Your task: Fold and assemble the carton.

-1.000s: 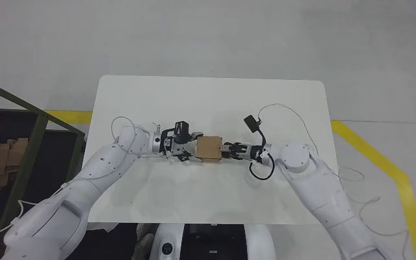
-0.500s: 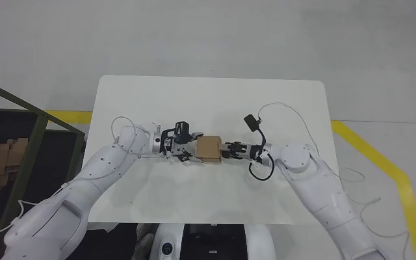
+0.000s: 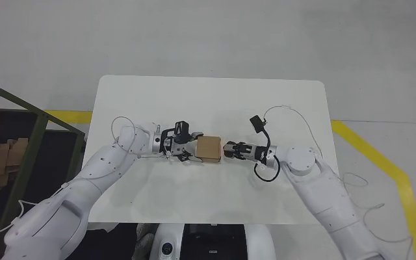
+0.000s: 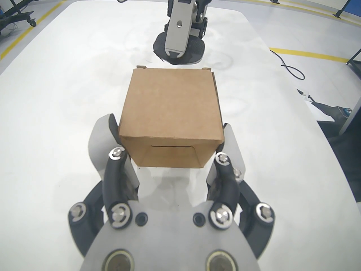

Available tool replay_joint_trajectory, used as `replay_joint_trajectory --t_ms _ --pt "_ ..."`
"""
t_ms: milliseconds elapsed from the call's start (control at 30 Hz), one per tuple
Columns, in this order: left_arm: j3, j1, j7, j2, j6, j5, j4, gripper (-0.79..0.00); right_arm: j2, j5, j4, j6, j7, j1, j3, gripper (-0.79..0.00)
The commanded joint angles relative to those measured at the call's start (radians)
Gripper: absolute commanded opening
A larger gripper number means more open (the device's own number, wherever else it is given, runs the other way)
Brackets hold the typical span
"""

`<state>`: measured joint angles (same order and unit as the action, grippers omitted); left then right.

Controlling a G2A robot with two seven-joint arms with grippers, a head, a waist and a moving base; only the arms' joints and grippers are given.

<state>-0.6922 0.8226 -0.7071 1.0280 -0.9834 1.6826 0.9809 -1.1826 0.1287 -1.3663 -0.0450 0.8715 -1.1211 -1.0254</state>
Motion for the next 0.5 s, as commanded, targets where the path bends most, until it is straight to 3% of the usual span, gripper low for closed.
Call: replay_joint_trajectory --t_ms 0,467 --pt "0.000 0.000 0.000 0.000 0.001 -0.002 -0.002 -0.182 -0.002 0.000 0.005 -0.001 -0.002 0.004 0.007 -0.785" --pt "0.001 -0.001 -0.002 0.001 0.002 0.003 -0.002 -0.175 -0.020 -0.003 0.039 0.009 0.000 0.052 0.065 -0.785"
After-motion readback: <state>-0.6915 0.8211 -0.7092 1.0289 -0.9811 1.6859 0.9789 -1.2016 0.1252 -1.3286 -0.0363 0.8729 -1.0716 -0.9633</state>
